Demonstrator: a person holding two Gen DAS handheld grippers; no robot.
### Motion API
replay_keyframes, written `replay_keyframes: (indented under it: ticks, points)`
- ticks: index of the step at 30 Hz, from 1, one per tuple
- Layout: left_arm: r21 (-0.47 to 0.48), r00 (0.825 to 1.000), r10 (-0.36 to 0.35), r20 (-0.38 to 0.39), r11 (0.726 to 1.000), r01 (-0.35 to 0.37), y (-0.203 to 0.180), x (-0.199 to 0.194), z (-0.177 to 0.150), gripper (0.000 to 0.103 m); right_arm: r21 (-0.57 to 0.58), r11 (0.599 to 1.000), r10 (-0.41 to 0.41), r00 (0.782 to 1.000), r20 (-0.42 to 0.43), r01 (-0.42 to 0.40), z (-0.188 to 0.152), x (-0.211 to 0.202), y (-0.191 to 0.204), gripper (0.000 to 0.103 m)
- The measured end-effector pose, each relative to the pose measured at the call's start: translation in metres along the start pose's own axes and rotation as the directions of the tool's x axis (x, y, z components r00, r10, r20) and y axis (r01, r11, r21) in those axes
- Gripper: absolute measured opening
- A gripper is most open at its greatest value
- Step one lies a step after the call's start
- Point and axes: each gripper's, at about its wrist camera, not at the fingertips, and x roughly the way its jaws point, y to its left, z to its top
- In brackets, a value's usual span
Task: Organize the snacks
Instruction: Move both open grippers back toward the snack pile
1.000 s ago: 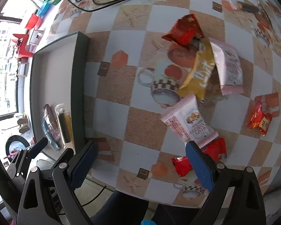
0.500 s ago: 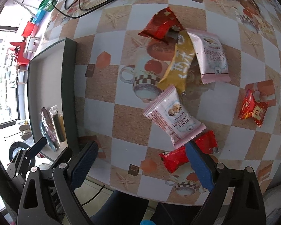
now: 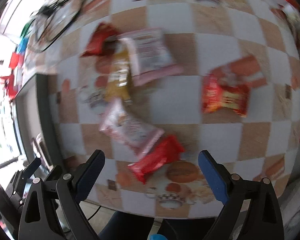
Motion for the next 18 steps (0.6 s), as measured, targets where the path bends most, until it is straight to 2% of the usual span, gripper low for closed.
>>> replay_keyframes:
  ticks: [6, 12, 18]
  points:
    - [0.046, 1.0, -0.011, -0.007, 0.999, 0.012, -0.025, 0.002, 0.011, 0.079, 0.1, 0.995, -0.01, 1.0, -0.004, 0.01, 0.0, 0.0, -0.047, 0.095]
    - [0.053, 0.998, -0.058, -0.039, 0.997, 0.06, -0.05, 0.008, 0.022, 0.079, 0.155, 0.988, -0.002, 1.0, -0.02, 0.005, -0.003, 0.004, -0.074, 0.095]
    - [-0.06, 0.98, -0.159, -0.118, 0.986, 0.153, -0.065, 0.022, 0.033, 0.079, 0.174, 0.985, 0.009, 0.999, -0.036, -0.002, -0.013, 0.01, -0.101, 0.095]
